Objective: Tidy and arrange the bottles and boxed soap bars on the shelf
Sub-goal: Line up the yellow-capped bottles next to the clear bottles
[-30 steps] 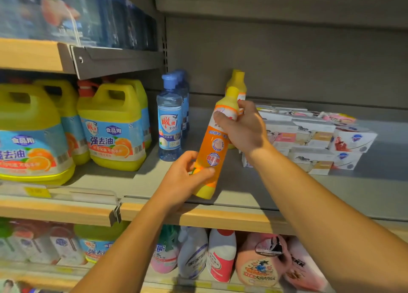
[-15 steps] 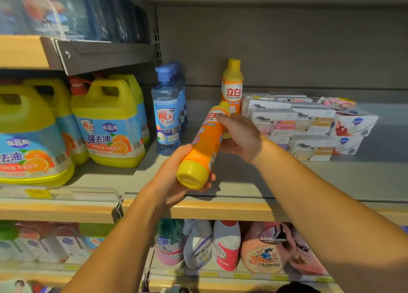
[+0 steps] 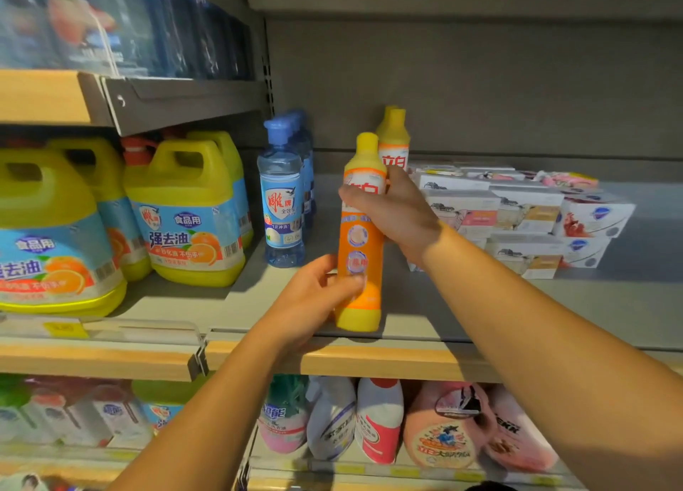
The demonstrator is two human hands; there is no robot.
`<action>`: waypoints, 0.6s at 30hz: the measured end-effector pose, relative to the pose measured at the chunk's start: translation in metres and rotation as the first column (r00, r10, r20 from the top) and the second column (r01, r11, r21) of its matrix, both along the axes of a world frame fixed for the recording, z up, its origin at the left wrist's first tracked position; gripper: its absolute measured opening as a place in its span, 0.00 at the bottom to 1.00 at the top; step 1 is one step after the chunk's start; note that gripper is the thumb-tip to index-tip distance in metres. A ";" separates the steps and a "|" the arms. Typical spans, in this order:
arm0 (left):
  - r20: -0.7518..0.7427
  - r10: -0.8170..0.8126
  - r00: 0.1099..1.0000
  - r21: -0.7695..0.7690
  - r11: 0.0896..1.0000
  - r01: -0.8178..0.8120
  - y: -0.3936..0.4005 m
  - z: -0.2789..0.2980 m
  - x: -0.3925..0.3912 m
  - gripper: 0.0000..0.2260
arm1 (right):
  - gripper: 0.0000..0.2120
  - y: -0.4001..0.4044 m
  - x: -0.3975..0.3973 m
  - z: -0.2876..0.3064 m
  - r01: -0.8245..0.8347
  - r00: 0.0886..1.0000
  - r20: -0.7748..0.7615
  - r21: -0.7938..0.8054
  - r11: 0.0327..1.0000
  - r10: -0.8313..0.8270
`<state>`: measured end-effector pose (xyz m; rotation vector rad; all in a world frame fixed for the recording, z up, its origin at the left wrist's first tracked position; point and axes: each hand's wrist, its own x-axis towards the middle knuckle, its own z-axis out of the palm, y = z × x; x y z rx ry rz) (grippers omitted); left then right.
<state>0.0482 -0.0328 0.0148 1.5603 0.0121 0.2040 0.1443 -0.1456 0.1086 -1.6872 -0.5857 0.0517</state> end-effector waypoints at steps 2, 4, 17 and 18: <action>0.052 0.070 0.996 0.172 0.982 -0.077 -0.002 0.001 0.001 0.24 | 0.23 -0.002 -0.006 0.004 -0.019 0.991 0.136 0.004 1.000 0.018; 0.097 0.145 0.985 0.297 0.940 -0.168 0.000 0.002 0.003 0.20 | 0.25 -0.005 -0.010 0.005 -0.049 0.969 0.244 0.002 0.999 0.047; 0.191 0.231 0.954 0.651 0.698 -0.299 0.011 0.000 0.007 0.23 | 0.33 -0.009 -0.019 -0.021 -0.039 0.950 0.305 -0.120 0.992 0.074; 0.195 0.219 0.956 0.694 0.658 -0.292 0.014 -0.001 0.003 0.24 | 0.33 -0.010 -0.020 -0.026 -0.019 0.956 0.288 -0.147 0.989 0.061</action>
